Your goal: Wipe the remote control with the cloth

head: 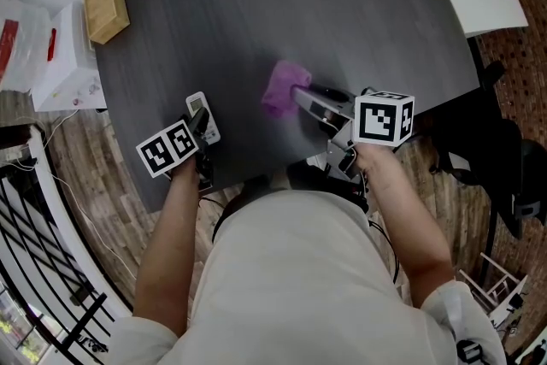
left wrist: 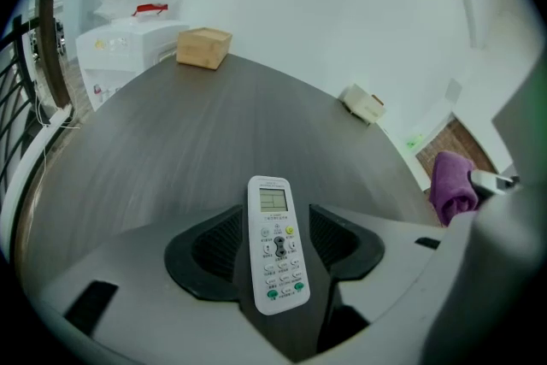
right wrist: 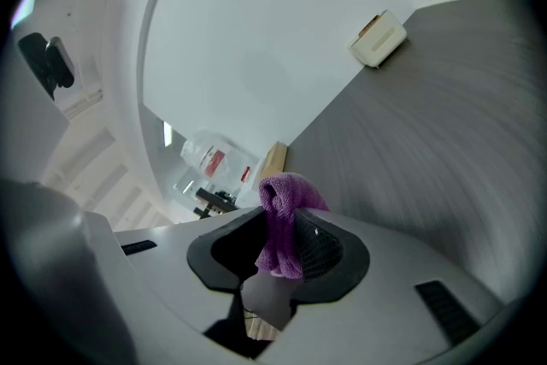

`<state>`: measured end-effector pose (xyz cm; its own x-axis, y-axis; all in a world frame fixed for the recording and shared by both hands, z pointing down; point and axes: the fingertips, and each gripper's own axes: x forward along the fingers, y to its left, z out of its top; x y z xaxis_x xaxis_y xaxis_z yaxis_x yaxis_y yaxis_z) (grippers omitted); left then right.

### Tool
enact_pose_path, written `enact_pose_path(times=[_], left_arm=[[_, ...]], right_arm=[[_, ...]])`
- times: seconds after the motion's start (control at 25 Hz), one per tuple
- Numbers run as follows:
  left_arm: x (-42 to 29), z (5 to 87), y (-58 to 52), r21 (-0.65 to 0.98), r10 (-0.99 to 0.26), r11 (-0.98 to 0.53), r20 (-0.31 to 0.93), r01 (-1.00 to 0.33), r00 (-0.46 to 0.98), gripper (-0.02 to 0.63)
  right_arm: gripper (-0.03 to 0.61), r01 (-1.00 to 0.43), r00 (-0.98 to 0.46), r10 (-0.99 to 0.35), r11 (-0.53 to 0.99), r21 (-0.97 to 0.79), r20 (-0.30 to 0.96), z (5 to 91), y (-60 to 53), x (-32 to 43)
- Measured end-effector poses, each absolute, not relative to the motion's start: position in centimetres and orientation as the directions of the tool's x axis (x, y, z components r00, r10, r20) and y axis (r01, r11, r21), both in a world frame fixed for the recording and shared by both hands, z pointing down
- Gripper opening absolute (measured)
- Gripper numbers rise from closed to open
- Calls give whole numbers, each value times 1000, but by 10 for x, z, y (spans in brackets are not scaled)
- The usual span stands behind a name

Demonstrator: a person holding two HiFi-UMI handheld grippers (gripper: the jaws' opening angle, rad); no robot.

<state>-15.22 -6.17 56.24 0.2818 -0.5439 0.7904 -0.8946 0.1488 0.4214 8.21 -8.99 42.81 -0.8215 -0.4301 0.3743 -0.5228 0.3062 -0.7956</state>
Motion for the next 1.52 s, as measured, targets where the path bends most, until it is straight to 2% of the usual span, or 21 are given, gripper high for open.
enact_pose_path(times=[0.28, 0.48, 0.72, 0.8, 0.96, 1.04, 1.24, 1.52], left_arm=[[-153, 509, -45, 501, -679, 140, 677, -854, 286, 225], [-140, 457, -26, 603, -799, 98, 522, -792, 299, 224], [-104, 403, -4, 745, -864, -41, 308, -666, 398, 219], [-93, 388, 2, 787, -866, -104, 228, -608, 444, 210], [-84, 358, 17, 830, -841, -253, 65, -497, 537, 96], [-82, 344, 31, 828, -807, -330, 0, -452, 590, 70], [-94, 330, 85, 822, -742, -423, -73, -382, 666, 58], [-125, 316, 163, 825, -702, -489, -182, -282, 688, 57]], right_arm=[[106, -519, -830, -415, 327, -790, 373, 426, -90, 91], [106, -544, -821, -427, 386, -745, 378, 416, -97, 100], [106, -506, -844, -432, 448, -737, 317, 386, -97, 102], [106, -505, -844, -442, 464, -728, 304, 375, -91, 101], [106, -522, -832, -472, 485, -702, 292, 359, -67, 95], [106, -531, -824, -487, 491, -690, 288, 354, -52, 88], [106, -564, -790, -550, 479, -673, 271, 340, -3, 70], [106, -609, -746, -621, 494, -621, 238, 312, 83, 44]])
